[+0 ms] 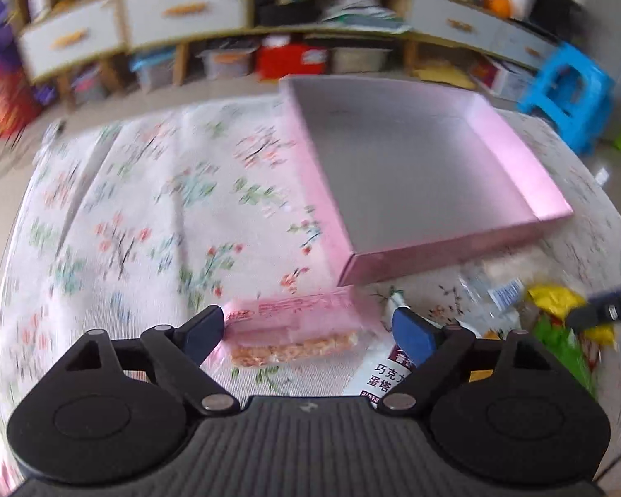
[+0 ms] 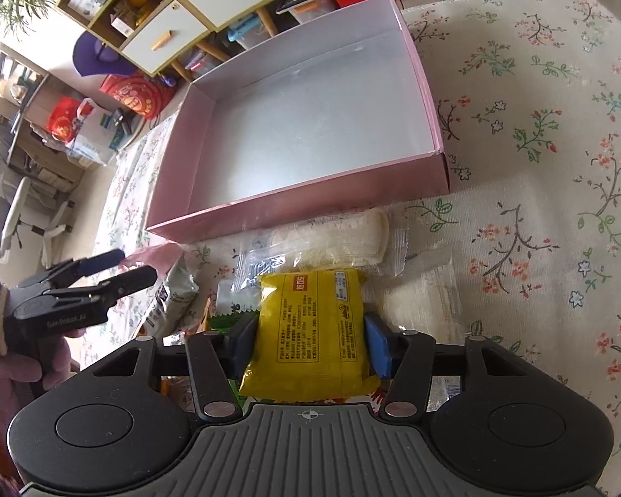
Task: Organize snacks
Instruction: 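Grasp the pink wafer pack with the left tool while the right tool grasps the yellow bag, then lower both packs into the pink box and open both tools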
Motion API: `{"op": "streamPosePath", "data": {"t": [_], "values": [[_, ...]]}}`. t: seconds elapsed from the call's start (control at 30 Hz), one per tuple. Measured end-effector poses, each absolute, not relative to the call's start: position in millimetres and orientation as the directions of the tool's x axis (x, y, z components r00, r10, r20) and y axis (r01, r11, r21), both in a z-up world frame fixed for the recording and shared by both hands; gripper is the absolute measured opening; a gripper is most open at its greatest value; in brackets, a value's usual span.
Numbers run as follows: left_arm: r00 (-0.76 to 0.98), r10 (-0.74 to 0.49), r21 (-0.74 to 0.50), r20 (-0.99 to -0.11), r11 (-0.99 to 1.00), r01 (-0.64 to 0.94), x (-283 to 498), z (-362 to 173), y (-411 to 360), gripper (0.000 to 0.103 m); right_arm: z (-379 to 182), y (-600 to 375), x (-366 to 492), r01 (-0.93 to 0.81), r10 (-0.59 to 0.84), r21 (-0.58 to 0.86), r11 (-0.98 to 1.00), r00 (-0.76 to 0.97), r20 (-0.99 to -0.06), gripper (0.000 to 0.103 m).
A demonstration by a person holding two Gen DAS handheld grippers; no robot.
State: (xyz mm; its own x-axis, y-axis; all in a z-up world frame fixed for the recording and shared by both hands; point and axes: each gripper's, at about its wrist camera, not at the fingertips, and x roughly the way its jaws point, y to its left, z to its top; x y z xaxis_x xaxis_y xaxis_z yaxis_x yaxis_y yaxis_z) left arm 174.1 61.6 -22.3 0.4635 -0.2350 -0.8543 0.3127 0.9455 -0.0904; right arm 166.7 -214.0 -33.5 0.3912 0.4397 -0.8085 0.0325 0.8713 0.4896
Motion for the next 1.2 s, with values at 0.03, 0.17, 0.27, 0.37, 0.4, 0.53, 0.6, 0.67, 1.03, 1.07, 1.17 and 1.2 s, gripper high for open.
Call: {"op": "streamPosePath", "data": {"t": [0.03,0.17,0.27,0.37,0.4,0.53,0.6,0.67,1.03,1.07,1.17,1.2], "values": [[0.449,-0.209,-0.094,-0.868,0.960,0.265,175.7,-25.5,62.3,0.087,-32.3,-213.6,166.4,0.032,0.436,0.486,0.873,0.393,-0.810,0.052],[0.448,-0.188,-0.157,-0.874,0.982,0.104,173.0,-28.5,74.3,0.082,-25.7,-212.4,163.7,0.027,0.440,0.494,0.869,0.413,-0.797,0.052],[0.481,-0.159,-0.152,-0.862,0.987,0.055,164.3,-26.7,76.2,0.071,-21.4,-214.6,161.0,0.032,0.439,0.498,0.866,0.428,-0.790,0.052],[0.506,-0.145,-0.169,-0.850,0.986,0.000,155.9,-23.4,77.8,0.067,-17.2,-217.9,160.5,0.043,0.437,0.506,0.861,0.446,-0.781,0.052],[0.511,-0.144,-0.180,-0.847,0.983,-0.021,153.6,-22.5,79.2,0.066,-15.4,-218.7,161.2,0.049,0.437,0.511,0.858,0.453,-0.777,0.052],[0.519,-0.149,-0.233,-0.842,0.967,-0.101,143.7,-15.3,87.7,0.066,-9.8,-219.5,164.3,0.074,0.447,0.542,0.837,0.476,-0.757,0.052],[0.529,-0.155,-0.258,-0.834,0.958,-0.126,139.6,-7.4,93.3,0.066,-5.1,-221.9,162.9,0.083,0.448,0.555,0.828,0.496,-0.744,0.052],[0.551,-0.167,-0.280,-0.818,0.951,-0.128,137.4,3.8,96.1,0.065,0.6,-223.8,164.0,0.091,0.443,0.561,0.823,0.517,-0.733,0.052],[0.667,-0.336,-0.304,-0.665,0.938,0.169,178.6,27.1,26.9,0.066,9.1,-221.8,216.9,0.066,0.383,0.558,0.827,0.659,-0.647,0.052],[0.667,-0.346,-0.296,-0.660,0.936,0.191,182.8,21.2,21.4,0.066,4.1,-222.1,220.3,0.063,0.380,0.560,0.826,0.670,-0.637,0.052],[0.655,-0.343,-0.254,-0.673,0.939,0.231,193.9,2.6,11.4,0.066,-10.2,-223.4,233.1,0.072,0.366,0.554,0.830,0.677,-0.638,0.052],[0.650,-0.338,-0.236,-0.680,0.941,0.243,196.5,-2.1,9.0,0.066,-13.7,-224.3,236.4,0.070,0.363,0.552,0.831,0.684,-0.633,0.052]]}}
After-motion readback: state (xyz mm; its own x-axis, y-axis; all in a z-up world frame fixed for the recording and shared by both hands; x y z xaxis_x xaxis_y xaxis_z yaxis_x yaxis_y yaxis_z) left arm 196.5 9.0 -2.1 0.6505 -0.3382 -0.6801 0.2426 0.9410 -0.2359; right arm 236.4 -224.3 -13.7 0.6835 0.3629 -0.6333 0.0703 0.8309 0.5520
